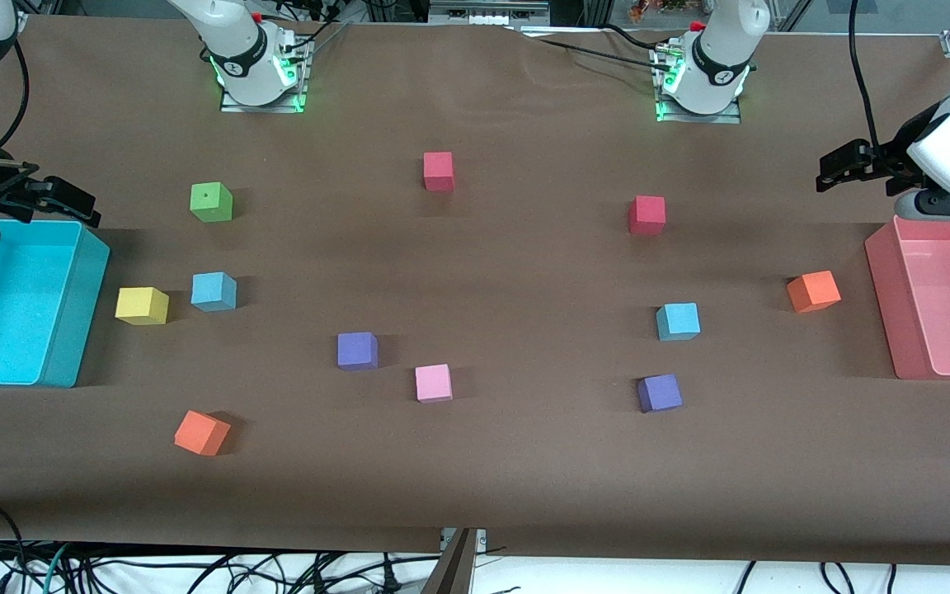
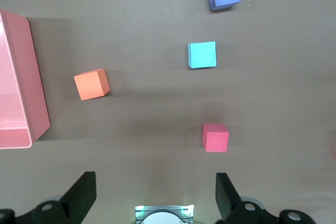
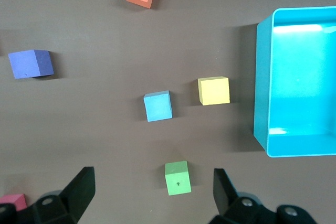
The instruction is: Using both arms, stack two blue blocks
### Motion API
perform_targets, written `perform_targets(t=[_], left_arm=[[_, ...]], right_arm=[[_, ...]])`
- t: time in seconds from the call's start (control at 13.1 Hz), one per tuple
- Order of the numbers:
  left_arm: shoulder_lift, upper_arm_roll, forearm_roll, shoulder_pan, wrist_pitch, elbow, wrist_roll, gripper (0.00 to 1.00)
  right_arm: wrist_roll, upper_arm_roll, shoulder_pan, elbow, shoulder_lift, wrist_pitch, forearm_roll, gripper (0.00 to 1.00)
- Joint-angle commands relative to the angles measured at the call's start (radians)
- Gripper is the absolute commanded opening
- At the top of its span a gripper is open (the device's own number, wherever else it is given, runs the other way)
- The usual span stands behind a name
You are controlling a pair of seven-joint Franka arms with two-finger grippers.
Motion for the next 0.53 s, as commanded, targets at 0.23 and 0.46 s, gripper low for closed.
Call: perform_targets(t=[0.23, 0.46], left_arm=[[0.046, -0.001, 0.026, 0.003, -0.033, 0.099, 0.011, 1.0], [0.043, -0.008, 0.038, -0.002, -0.073, 0.098, 0.014, 1.0]], right_arm=[[0.017, 0.004, 0.0, 0.032, 0.008, -0.024, -0.001, 0.99], [0.022, 0.008, 0.0, 0.029, 0.019, -0.032, 0.003, 0.99]])
